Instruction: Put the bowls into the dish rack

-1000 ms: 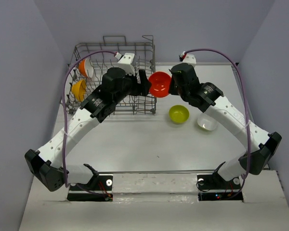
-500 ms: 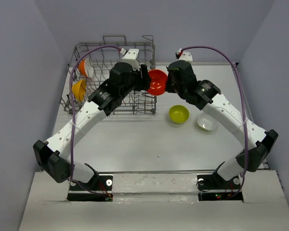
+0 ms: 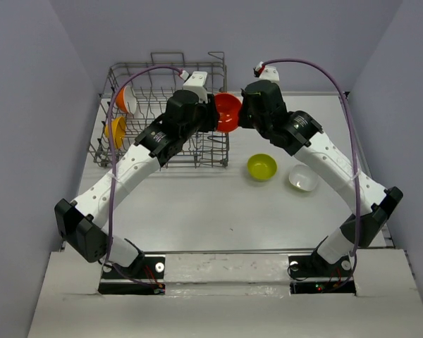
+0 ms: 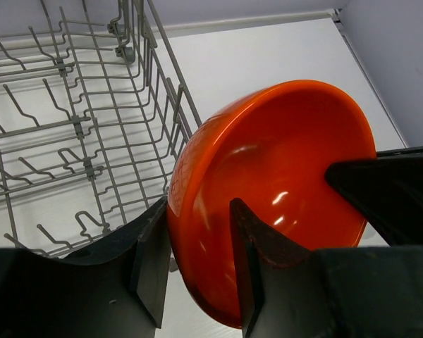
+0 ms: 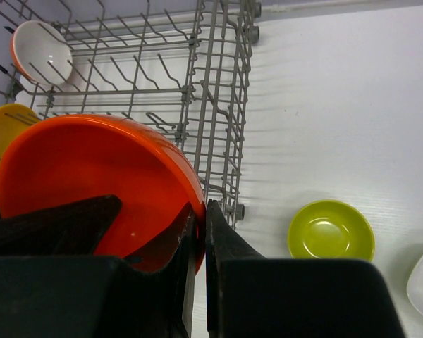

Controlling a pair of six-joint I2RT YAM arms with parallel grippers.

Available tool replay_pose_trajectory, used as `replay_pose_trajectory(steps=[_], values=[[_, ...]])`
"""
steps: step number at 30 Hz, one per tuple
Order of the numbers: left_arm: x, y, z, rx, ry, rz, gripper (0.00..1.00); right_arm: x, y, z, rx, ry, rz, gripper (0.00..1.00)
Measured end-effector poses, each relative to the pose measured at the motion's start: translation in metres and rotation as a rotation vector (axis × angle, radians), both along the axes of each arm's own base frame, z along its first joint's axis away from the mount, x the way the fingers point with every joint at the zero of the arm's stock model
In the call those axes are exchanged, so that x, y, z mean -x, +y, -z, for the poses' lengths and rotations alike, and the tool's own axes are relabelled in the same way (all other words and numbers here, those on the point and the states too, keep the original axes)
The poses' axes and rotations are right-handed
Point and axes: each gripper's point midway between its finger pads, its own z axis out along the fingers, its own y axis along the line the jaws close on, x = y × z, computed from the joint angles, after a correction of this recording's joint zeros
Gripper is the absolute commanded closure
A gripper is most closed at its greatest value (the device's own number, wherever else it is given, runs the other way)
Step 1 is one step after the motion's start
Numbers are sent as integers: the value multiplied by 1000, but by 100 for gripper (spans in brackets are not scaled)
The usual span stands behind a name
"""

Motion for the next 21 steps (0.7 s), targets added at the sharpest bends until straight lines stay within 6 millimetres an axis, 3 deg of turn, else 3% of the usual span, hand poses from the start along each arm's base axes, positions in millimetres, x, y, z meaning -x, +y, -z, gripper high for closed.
replay_pose_trajectory(steps=[6,16,18,21], values=[[-3,5,0,-8,2,-26,65,-3,2,0,8,-3,-4,99],[-4,11,1,-23,6,-53,65,-2,6,-1,12,-10,-4,99],[-4,11,0,-24,6,-52,51,-2,5,-1,13,-11,0,99],[-5,10,-3,-27,-4,-46,49,-2,4,2,25,-9,0,99]])
